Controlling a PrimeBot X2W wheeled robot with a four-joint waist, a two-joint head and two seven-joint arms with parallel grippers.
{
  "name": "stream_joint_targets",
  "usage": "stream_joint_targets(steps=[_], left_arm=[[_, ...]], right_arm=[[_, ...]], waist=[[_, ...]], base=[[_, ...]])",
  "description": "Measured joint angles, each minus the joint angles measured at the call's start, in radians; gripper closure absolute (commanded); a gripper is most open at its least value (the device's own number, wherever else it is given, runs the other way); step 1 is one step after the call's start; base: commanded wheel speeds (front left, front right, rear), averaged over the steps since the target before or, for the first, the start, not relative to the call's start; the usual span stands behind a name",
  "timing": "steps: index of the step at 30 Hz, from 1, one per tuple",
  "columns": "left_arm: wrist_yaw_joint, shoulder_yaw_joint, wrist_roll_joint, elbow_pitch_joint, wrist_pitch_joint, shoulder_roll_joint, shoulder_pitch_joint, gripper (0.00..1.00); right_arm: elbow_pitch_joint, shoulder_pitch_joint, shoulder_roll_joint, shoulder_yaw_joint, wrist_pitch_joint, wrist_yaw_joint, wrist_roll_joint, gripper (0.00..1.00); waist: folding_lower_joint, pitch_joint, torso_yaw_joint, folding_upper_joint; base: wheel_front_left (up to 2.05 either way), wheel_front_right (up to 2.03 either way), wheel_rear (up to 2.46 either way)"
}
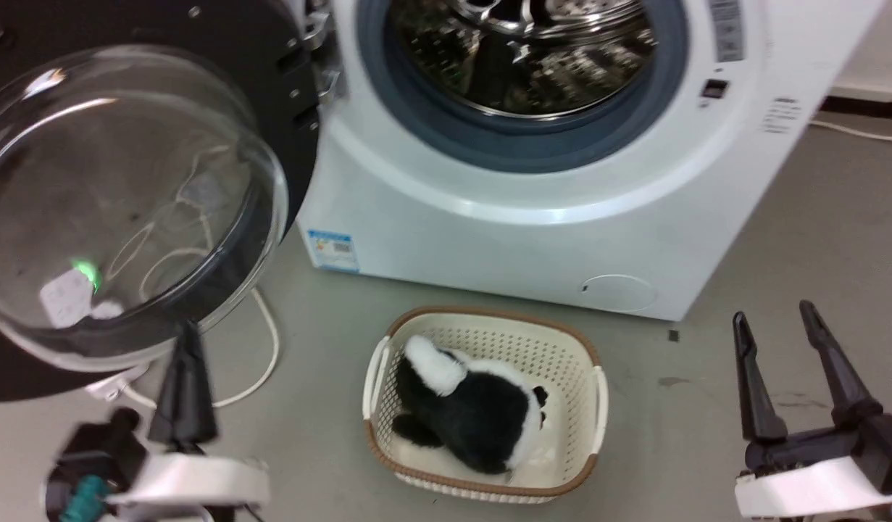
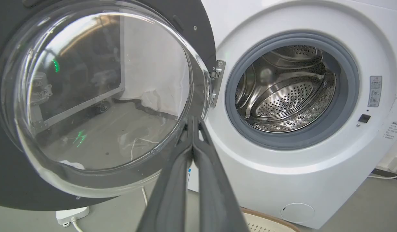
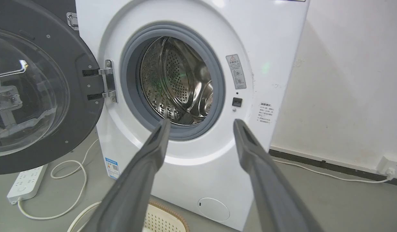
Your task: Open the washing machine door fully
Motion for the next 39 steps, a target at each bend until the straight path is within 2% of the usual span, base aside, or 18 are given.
stream_joint_targets(steps=[3,9,12,23,36,37,39], left_arm=[[0.015,-0.036,0.064,0.001,0.000,-0.015,0.044,0.00],[0.012,-0.105,0.173,-0.003,0.000,-0.053,0.089,0.00],[-0.004,-0.097,0.171,-0.017,0.000,-0.092,0.118,0.00],[-0.031,-0.057,0.226,-0.001,0.000,-0.106,0.141,0.00],[-0.046,-0.042,0.236,0.007,0.000,-0.123,0.141,0.00],[-0.048,-0.040,0.236,0.007,0.000,-0.123,0.141,1.00],[-0.048,-0.041,0.235,0.006,0.001,-0.123,0.141,1.00]], right_arm=[[-0.005,0.023,0.002,0.008,0.000,0.000,0.000,0.00],[-0.004,0.049,0.005,0.014,0.000,0.000,0.006,0.00],[0.002,0.076,0.006,0.009,0.000,0.000,0.025,0.00],[0.022,0.102,0.006,0.021,0.000,0.000,0.040,0.00],[0.037,0.102,0.006,0.029,0.000,0.000,0.049,0.00],[0.040,0.102,0.006,0.030,0.000,0.000,0.049,1.00],[0.040,0.102,0.006,0.029,0.001,0.000,0.049,1.00]], waist=[[0.0000,-0.025,-0.032,0.0000],[0.0000,-0.063,-0.079,0.0000],[0.0000,-0.084,-0.096,0.0000],[0.0002,-0.108,-0.112,0.0000],[0.0002,-0.114,-0.113,0.0000],[0.0001,-0.114,-0.112,0.0000],[0.0002,-0.113,-0.112,0.0000]], base=[[0.00,0.00,0.00],[0.00,0.00,0.00],[0.00,0.00,0.00],[0.00,0.00,0.00],[0.00,0.00,0.00],[0.00,0.00,0.00],[0.00,0.00,0.00]])
